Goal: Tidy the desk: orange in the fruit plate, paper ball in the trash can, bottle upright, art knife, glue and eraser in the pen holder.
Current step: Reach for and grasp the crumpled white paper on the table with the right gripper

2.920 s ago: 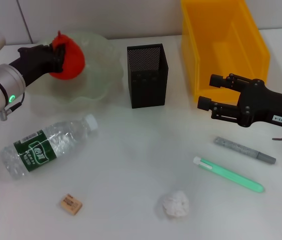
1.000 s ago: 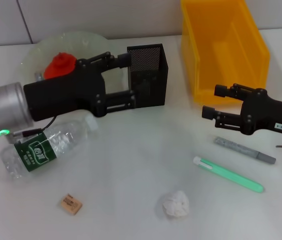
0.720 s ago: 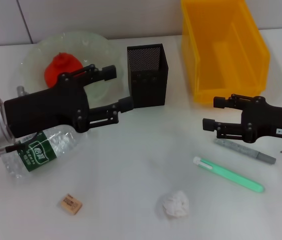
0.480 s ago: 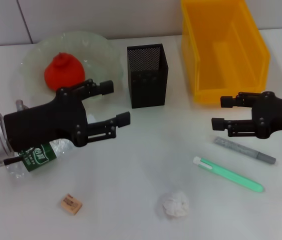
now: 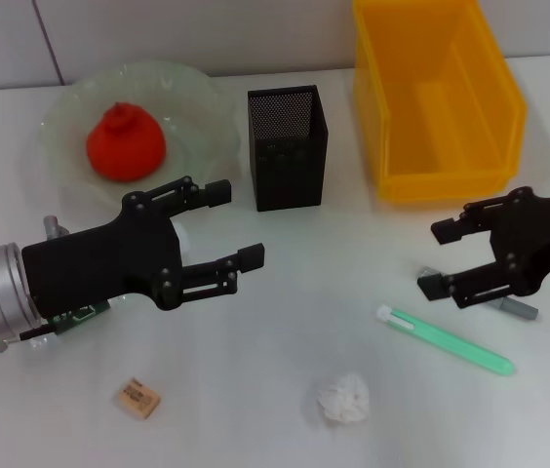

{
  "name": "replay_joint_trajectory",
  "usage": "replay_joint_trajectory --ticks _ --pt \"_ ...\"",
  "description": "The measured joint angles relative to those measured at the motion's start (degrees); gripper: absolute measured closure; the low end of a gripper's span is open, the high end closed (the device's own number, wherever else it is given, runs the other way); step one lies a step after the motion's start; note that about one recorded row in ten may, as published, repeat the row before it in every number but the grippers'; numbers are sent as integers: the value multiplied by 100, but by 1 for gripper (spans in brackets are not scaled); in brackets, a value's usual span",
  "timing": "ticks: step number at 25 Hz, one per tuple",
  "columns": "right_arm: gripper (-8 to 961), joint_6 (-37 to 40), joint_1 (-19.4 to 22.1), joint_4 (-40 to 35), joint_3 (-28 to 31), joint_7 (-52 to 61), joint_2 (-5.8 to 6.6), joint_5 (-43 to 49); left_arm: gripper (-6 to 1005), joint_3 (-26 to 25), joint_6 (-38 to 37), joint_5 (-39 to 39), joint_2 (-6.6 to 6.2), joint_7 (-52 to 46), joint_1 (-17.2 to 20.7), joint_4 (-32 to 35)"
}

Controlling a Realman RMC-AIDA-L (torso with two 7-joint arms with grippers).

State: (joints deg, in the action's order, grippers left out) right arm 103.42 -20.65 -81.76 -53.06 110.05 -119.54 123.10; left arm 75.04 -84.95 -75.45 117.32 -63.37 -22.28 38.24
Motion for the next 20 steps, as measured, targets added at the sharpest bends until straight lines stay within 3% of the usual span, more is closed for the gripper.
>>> replay_joint_trajectory --ticks 4,8,13,20 --pt "179 51 8 -581 -601 372 -4 203 205 -18 8 -3 38 124 28 -43" --pt "180 -57 -94 -1111 -1745 926 -9 687 207 -52 -1 -5 68 185 87 -55" --pt "180 -432 -219 -1211 -2723 1367 -9 1265 208 -51 -31 -6 71 186 109 -84" --pt "181 -831 -361 -1225 -3514 1728 -17 1836 210 -51 -24 3 72 186 110 -104"
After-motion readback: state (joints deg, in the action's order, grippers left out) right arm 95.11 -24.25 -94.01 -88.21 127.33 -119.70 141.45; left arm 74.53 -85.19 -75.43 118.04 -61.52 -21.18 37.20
